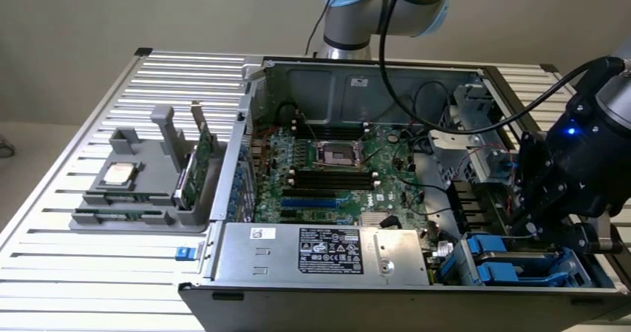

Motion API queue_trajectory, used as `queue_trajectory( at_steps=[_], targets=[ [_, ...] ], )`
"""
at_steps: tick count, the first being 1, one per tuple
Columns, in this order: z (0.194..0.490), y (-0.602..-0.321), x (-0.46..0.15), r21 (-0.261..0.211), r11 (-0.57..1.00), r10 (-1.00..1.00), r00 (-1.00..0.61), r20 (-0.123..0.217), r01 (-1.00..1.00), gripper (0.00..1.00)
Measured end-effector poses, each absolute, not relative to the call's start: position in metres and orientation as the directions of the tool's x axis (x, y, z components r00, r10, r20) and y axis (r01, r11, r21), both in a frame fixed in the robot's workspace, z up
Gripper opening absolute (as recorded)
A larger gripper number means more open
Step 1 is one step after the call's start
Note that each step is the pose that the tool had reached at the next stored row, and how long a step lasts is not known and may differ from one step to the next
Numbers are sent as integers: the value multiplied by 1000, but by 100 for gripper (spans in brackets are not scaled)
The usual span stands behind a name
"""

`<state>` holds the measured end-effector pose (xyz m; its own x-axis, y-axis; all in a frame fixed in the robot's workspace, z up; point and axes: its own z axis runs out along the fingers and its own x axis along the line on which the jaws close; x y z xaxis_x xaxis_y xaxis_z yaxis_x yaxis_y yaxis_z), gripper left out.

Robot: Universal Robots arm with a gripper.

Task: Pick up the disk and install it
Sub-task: 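Insert the second disk wire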

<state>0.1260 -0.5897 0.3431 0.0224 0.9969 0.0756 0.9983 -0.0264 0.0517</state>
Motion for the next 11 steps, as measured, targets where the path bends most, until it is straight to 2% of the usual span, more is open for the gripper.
queue_trajectory(
  at_steps=[11],
  targets=[
    [345, -591, 123, 52, -26, 997, 23, 76, 998, 16]
  ],
)
